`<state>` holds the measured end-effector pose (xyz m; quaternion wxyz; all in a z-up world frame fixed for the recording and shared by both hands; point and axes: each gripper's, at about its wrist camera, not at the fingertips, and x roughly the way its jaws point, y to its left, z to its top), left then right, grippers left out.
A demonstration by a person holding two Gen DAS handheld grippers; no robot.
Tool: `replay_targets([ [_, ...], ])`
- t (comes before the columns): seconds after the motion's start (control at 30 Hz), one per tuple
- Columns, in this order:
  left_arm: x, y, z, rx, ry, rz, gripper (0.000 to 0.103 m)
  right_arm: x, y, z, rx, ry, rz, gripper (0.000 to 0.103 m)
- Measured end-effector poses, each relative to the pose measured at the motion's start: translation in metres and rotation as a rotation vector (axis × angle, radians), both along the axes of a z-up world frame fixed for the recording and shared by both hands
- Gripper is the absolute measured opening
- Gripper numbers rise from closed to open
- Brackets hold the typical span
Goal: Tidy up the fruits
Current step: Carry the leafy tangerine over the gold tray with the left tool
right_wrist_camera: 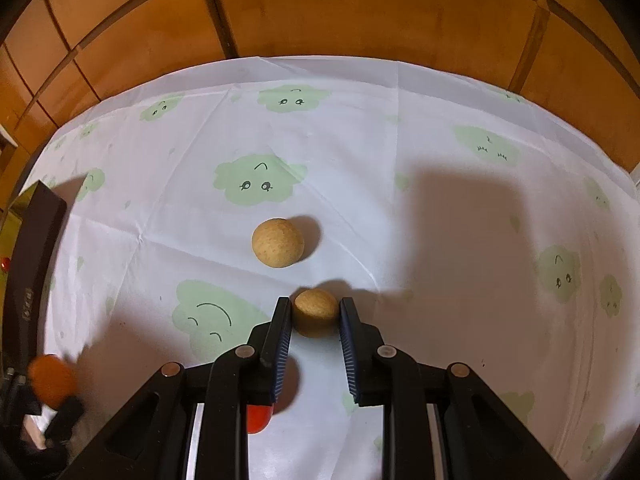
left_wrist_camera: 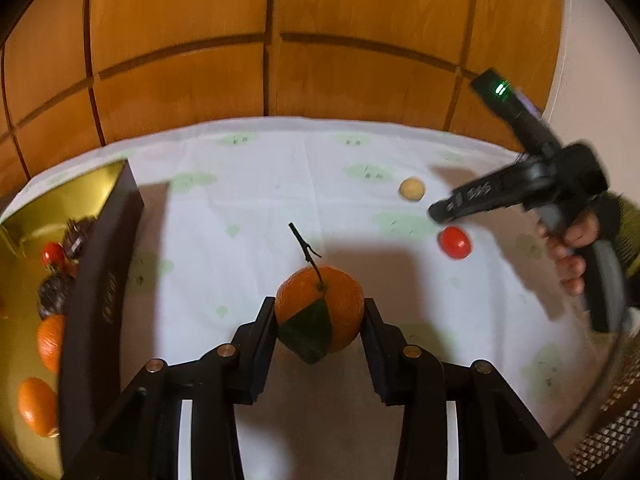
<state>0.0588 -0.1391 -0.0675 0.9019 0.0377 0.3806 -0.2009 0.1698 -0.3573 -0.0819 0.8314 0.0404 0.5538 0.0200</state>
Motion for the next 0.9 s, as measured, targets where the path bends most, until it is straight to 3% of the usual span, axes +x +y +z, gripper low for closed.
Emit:
replay_targets([
  [0.3, -0.017, 0.009, 0.060, -0.059, -0.075, 0.017, 0.041, -0.001, 0.002, 0.000, -0.015, -0.010, 0.008, 0.024],
  [0.5, -0.021, 0.037, 0.088, -0.081, -0.097, 0.073, 0.041, -0.004, 0.006, 0.000, -0.042, -0.021, 0.026, 0.024],
  [0.67, -0.021, 0.066, 0.104, -0.077, -0.116, 0.137, 0.041, -0.004, 0.008, -0.001, -0.056, -0.028, 0.035, 0.024],
  [0.9, -0.020, 0.101, 0.107, -0.080, -0.098, 0.218, 0.041, -0.005, 0.008, -0.001, -0.068, -0.036, 0.043, 0.024],
])
